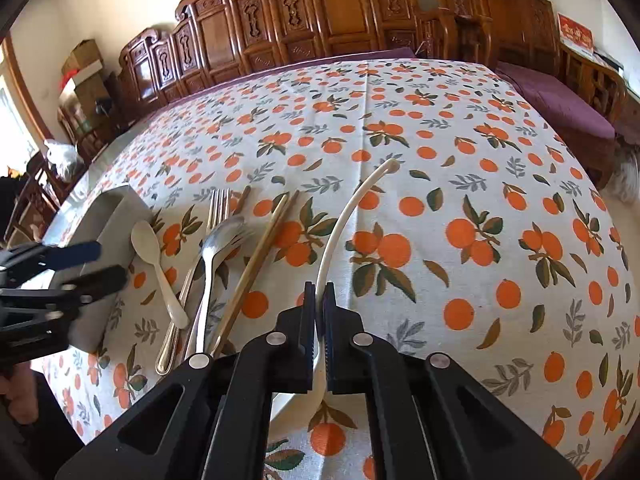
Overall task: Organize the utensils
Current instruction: 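Grasp a cream wooden spoon with left tool while right tool grasps the white plastic spoon, then carry the wooden spoon into the tray and open the left tool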
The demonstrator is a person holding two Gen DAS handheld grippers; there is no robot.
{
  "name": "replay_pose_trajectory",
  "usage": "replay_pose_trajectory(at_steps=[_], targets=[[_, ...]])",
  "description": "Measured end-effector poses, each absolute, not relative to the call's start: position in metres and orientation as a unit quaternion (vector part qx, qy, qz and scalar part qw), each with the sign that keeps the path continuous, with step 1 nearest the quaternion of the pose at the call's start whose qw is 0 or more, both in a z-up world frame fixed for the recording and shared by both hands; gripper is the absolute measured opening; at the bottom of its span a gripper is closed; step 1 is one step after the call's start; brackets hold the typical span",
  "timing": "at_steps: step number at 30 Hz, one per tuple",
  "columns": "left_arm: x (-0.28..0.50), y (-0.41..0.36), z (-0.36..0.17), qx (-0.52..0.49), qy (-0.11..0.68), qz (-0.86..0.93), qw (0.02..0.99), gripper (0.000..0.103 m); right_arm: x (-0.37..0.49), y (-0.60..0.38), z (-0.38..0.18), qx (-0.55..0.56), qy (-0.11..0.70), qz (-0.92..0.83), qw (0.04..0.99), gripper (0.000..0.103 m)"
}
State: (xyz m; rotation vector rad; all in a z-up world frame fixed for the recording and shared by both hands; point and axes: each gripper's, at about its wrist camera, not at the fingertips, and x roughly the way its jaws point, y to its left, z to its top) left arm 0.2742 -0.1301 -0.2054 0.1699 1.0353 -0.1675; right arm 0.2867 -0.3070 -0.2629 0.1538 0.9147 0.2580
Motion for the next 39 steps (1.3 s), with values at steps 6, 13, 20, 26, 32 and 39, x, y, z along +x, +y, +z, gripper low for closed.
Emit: replay_pose_trajectory(at_steps=[6,13,20,26,32,39], targets=[[0.302,-0.128,-0.231,0.059,0.538,-0.049,0.839,0.045,0.288,-0.308,-0.263,0.079,0.438,0.127,0.887,0.005],[0.310,-0.128,-0.247,0.058,0.567,-0.028,0.821,0.043,0.288,-0.309,-0.261,0.093,0.435,0.134,0.886,0.005],[0.307,-0.128,-0.249,0.056,0.578,-0.028,0.814,0.043,0.288,-0.309,-0.260,0.100,0.433,0.138,0.885,0.005],[0.300,-0.126,-0.248,0.037,0.578,-0.044,0.814,0.023,0.287,-0.307,-0.260,0.095,0.433,0.139,0.885,0.005],[0.289,-0.127,-0.247,0.044,0.580,-0.063,0.811,0.007,0.284,-0.300,-0.261,0.081,0.436,0.142,0.885,0.005],[0.273,-0.122,-0.230,0.058,0.559,-0.075,0.824,0.006,0.280,-0.296,-0.255,0.078,0.431,0.149,0.887,0.005]])
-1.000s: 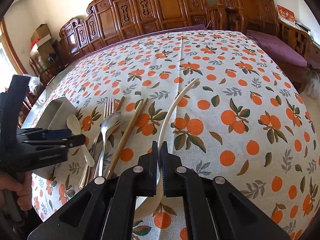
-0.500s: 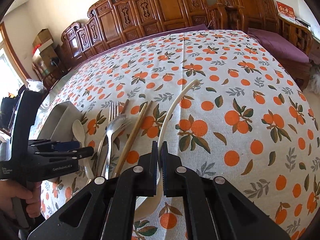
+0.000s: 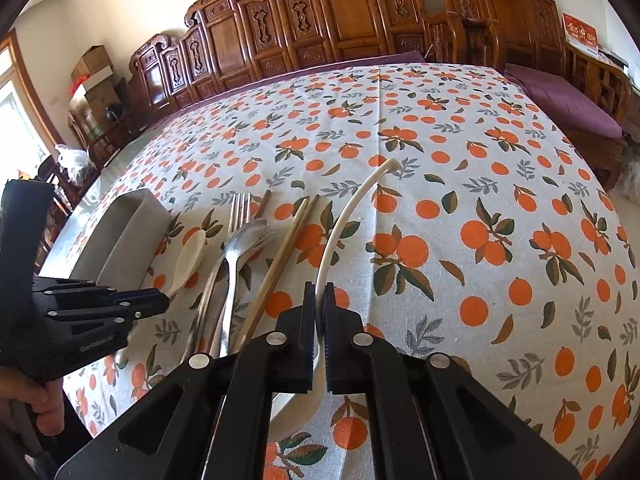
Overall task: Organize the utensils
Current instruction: 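Carry the wooden spoon into the tray and open the left tool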
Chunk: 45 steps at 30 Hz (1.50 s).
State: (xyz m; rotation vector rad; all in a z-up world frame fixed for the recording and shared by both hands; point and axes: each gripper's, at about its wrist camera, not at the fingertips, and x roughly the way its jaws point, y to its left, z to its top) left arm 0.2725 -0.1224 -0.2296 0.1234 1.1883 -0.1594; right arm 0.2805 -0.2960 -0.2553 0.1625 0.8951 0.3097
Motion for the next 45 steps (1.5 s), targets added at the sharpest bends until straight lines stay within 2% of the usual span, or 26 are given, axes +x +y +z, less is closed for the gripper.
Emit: replay_pose_trajectory(at_steps=[23,45], targets=[[0.238,-0.075,-0.161,0.067,0.481,-0.074,0.871,0.006,0.256,-0.237,-0.224,0.043,0.399,0.219,0.889,0.005],[0.269,0.006,-0.212,0.026,0.498,-0.027,0.866,0.006,0.253,-0.215,-0.233,0.011,0.412,0.234,0.881,0.005]])
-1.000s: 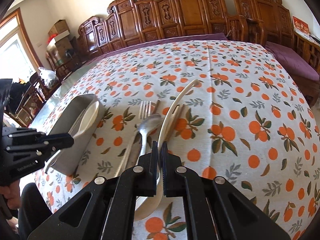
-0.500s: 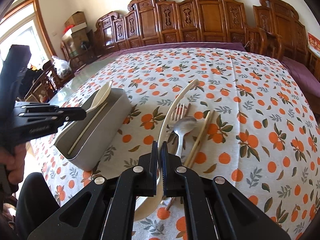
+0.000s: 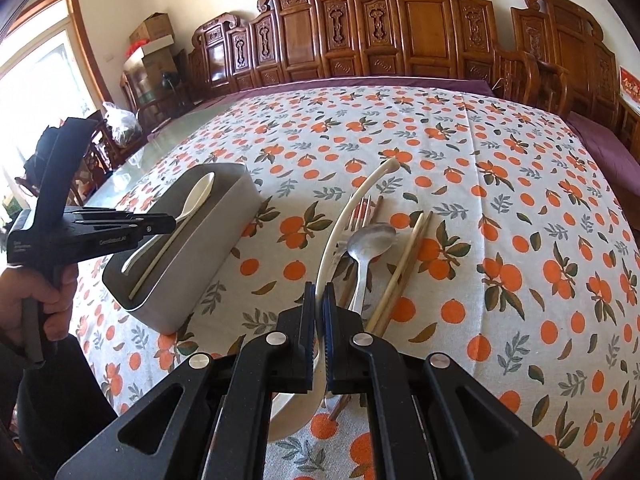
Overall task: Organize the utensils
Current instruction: 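Carry the wooden spoon into the tray and open the left tool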
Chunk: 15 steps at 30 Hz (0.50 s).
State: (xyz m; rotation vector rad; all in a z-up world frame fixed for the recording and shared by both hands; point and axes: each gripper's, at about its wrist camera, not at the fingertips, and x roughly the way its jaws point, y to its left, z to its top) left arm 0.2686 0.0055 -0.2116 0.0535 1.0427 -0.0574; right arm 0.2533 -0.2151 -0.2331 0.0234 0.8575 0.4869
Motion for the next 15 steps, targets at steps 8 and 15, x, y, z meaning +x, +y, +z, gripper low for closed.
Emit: replay_pose_trajectory(at_steps=[8,15], targets=[[0.269,0.016,-0.223,0.017,0.501,-0.031,0.865,0.007,0.251,-0.202,-0.240,-0.005,0.421,0.239,0.875,0.005],[0.261,0.020,-0.221,0.018,0.490,-0.035,0.871,0.008,0.249,-0.192,-0.244,-0.010,0.429,0.242,0.870,0.005]])
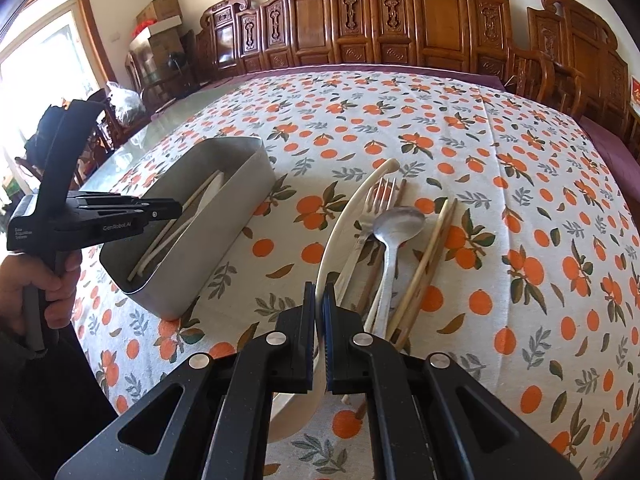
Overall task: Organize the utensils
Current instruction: 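Carry the wooden spoon into the tray and open the left tool, then lower the white plastic spoon into the tray and open the right tool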
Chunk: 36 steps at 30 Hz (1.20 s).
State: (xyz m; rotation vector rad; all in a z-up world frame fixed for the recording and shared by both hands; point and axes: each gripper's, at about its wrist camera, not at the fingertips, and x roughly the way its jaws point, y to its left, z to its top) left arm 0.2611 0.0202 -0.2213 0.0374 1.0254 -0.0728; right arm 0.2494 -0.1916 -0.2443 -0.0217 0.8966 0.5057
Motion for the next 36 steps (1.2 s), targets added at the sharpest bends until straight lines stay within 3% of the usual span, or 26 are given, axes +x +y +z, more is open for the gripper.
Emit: replay_pose_trajectory(at_steps=[7,15,19,22,26,36], targets=[[0.247,0.029,-0.201,0.013,0.463,-0.041,0.885,0.014,0.246,-0.183,-0.242,-0.012,0.429,0.241,0.870,0.005],[0.240,0.041,-0.181,0.012,0.437,-0.047,0.898,0.031,0.245,-0.167,-0.232,-0.020,0.430,0.247,0.868,0.005],[0.239,0.050,-0.176,0.009,0.429,-0.045,0.902,0.046,0.249,-0.153,-0.216,-0.015,0.420,0.257,0.870,0.005],[0.239,0.058,-0.173,0.001,0.425,-0.043,0.904,0.063,0.254,-0.137,-0.204,-0.010,0.412,0.268,0.871,0.005],[0.240,0.071,-0.170,-0.011,0.421,-0.042,0.906,0.073,0.262,-0.109,-0.193,-0.019,0.405,0.283,0.869,0.005],[0.242,0.104,-0.169,-0.027,0.417,-0.017,0.908,0.076,0.287,-0.060,-0.191,-0.009,0.413,0.304,0.859,0.005]])
